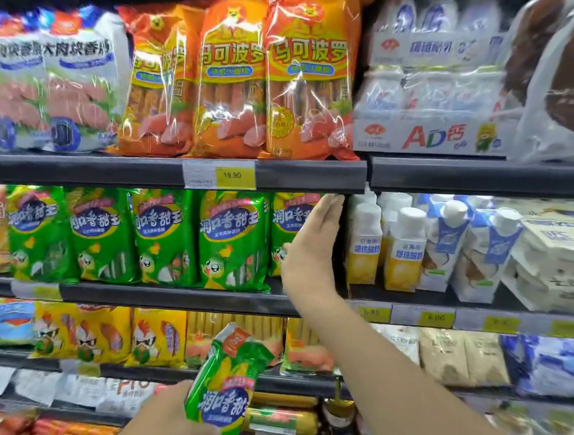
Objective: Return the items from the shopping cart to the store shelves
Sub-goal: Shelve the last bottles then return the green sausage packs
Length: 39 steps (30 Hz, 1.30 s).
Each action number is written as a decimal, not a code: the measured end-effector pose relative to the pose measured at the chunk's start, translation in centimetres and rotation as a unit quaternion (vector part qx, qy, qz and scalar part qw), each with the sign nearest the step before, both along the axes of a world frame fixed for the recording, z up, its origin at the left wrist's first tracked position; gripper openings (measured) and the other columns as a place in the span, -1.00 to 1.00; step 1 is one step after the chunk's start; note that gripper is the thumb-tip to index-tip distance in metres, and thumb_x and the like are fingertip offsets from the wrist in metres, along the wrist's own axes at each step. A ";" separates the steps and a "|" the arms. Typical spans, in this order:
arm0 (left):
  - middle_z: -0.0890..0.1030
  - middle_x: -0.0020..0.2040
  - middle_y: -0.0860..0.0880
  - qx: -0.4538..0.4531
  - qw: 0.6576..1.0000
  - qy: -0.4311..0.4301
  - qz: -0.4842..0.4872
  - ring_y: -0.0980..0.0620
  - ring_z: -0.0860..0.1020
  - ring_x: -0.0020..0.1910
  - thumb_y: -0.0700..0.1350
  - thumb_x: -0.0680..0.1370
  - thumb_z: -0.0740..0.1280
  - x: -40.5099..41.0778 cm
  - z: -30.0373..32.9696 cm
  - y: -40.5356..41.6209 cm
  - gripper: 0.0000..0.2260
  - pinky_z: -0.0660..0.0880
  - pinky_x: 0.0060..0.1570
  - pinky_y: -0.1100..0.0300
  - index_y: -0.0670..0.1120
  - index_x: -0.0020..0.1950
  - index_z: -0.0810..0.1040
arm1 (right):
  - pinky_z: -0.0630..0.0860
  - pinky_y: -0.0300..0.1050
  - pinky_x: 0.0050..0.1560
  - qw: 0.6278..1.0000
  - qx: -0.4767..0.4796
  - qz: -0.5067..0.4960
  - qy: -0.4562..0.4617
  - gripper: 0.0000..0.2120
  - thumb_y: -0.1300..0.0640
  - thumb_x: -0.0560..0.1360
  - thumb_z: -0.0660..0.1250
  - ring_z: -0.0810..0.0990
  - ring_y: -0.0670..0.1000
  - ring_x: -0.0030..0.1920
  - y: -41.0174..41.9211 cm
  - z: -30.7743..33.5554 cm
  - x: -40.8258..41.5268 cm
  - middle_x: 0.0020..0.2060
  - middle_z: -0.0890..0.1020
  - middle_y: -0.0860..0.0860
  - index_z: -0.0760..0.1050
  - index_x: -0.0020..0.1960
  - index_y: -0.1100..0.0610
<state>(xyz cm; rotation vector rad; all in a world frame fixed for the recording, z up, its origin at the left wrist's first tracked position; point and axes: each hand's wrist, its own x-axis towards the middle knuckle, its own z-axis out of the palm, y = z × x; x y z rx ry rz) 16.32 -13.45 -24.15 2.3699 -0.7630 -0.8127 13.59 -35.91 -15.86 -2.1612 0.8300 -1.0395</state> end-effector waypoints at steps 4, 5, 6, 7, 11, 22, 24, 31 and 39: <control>0.70 -0.14 0.14 0.010 1.000 0.025 0.010 0.20 0.62 -0.12 0.00 0.22 0.50 0.3 0.9 0.2 -0.69 0.51 -0.09 0.26 0.10 -0.06 0.62 | -0.21 0.06 0.56 0.977 -0.177 0.013 0.119 -0.14 0.41 0.51 0.21 -0.40 0.12 0.53 1.6 -2.1 -0.2 0.52 -0.40 0.15 -0.34 0.55 0.26; 0.71 -0.15 0.14 0.004 0.999 0.033 0.012 0.18 0.64 -0.12 -0.01 0.21 0.52 0.8 0.5 0.6 -0.68 0.52 -0.09 0.25 0.09 -0.06 0.63 | -0.22 0.06 0.55 0.973 -0.179 0.003 0.143 -0.14 0.41 0.50 0.22 -0.40 0.13 0.53 1.3 -2.4 0.1 0.52 -0.40 0.15 -0.33 0.54 0.27; 0.72 -0.15 0.14 0.007 0.999 0.044 0.005 0.17 0.65 -0.12 -0.02 0.21 0.53 0.8 0.7 0.6 -0.66 0.53 -0.09 0.25 0.08 -0.04 0.64 | -0.22 0.05 0.55 0.972 -0.175 -0.004 0.155 -0.13 0.43 0.49 0.22 -0.41 0.12 0.53 1.0 -2.5 0.2 0.52 -0.40 0.15 -0.33 0.54 0.28; 0.73 -0.15 0.15 -0.006 0.999 0.049 0.005 0.17 0.66 -0.11 -0.03 0.23 0.55 0.9 0.5 0.6 -0.66 0.54 -0.08 0.24 0.09 -0.02 0.64 | -0.21 0.04 0.56 0.970 -0.175 -0.007 0.171 -0.14 0.44 0.49 0.21 -0.40 0.11 0.53 0.6 -2.3 0.3 0.52 -0.40 0.15 -0.33 0.55 0.28; 0.73 -0.15 0.12 -0.035 0.997 0.068 0.000 0.16 0.67 -0.12 -0.12 0.30 0.57 1.6 0.2 0.9 -0.71 0.52 -0.10 0.24 0.06 -0.02 0.64 | -0.02 0.03 0.57 0.961 -0.204 0.025 0.188 -0.19 0.51 0.46 0.19 -0.28 0.12 0.57 -1.2 -1.9 -0.4 0.56 -0.27 0.18 -0.17 0.57 0.30; 0.75 -0.07 0.01 -0.179 0.971 0.159 0.016 0.05 0.72 -0.12 -0.23 0.40 0.56 1.5 3.8 0.0 -0.65 0.55 -0.11 0.15 -0.03 0.12 0.58 | 0.49 -0.06 0.23 0.997 0.011 0.076 0.017 -0.76 0.07 0.61 0.21 0.58 0.01 0.11 -1.4 -2.8 -3.4 0.11 0.61 0.06 0.58 0.15 0.12; 0.75 -0.06 -0.04 -0.227 0.958 0.172 0.023 -0.01 0.72 -0.08 -0.23 0.40 0.55 1.3 5.7 -1.8 -0.66 0.56 0.00 0.03 -0.06 0.12 0.58 | 0.61 0.11 0.03 0.973 0.196 0.119 -0.028 -0.74 -0.07 0.62 0.18 0.66 0.02 -0.14 -0.7 -1.7 -4.9 -0.08 0.66 0.08 0.55 0.00 0.05; 0.74 -0.04 -0.14 -0.342 0.919 0.196 0.007 -0.15 0.72 -0.07 -0.32 0.42 0.50 0.4 12.4 -9.7 -0.71 0.63 0.00 -0.14 -0.14 0.10 0.58 | 0.60 0.00 0.13 0.894 0.349 0.279 0.027 -0.47 0.06 0.47 0.46 0.67 0.00 0.11 -1.9 0.1 -9.3 0.17 0.64 0.04 0.35 0.38 0.07; 0.48 0.40 -0.04 -0.315 0.947 -0.014 0.053 0.05 0.51 0.15 -0.02 0.47 0.51 0.9 12.9 -14.7 -0.40 0.47 0.11 0.07 -0.03 0.45 0.38 | 0.56 0.16 0.20 0.963 0.237 0.126 0.006 -0.41 0.39 0.38 0.48 0.61 0.10 0.15 -3.7 1.3 -6.4 0.11 0.61 0.04 0.35 0.30 0.09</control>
